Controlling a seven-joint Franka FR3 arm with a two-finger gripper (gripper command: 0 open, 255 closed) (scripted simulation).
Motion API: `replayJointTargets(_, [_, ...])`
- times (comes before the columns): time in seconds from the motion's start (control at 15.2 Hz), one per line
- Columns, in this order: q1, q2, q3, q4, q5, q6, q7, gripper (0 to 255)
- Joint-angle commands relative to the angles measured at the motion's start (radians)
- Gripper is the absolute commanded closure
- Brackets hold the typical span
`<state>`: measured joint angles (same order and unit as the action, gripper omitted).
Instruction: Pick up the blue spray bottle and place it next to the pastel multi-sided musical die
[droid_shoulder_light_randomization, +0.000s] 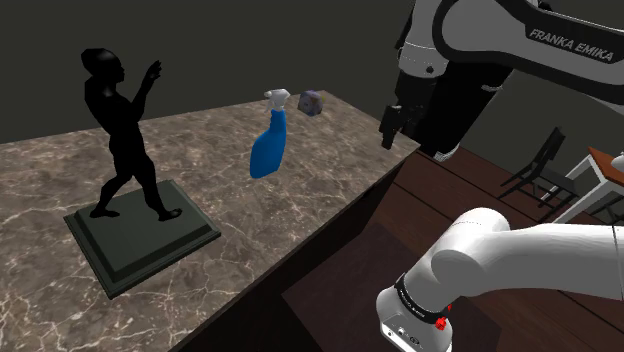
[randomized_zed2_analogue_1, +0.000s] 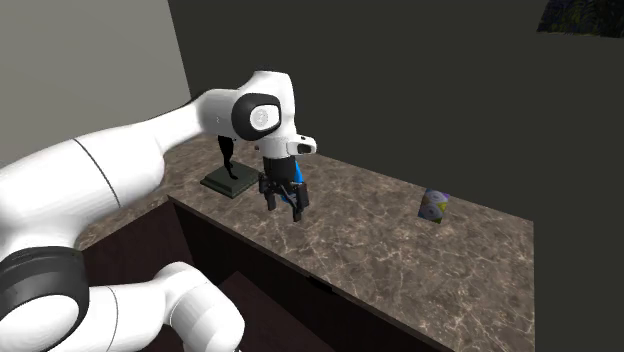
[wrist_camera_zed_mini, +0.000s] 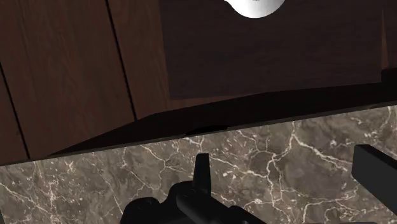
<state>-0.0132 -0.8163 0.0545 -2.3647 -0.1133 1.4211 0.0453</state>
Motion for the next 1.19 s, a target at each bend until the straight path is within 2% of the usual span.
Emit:
replayJointTargets(0.0, [0.000, 0.000, 0.000, 0.000, 0.000, 0.000, 0.000, 0])
replayJointTargets(0.33, [-0.043, -0.018, 0.184, -0.034, 0.109, 0.076, 0.344, 0])
replayJointTargets(0.66, [-0.113, 0.040, 0.381, -0.003, 0.184, 0.165, 0.686, 0])
replayJointTargets(0.92, [-0.203, 0.133, 0.546, 0.068, 0.201, 0.231, 0.964, 0])
replayJointTargets(1.12, [-0.297, 0.225, 0.680, 0.148, 0.180, 0.269, 1.177, 0])
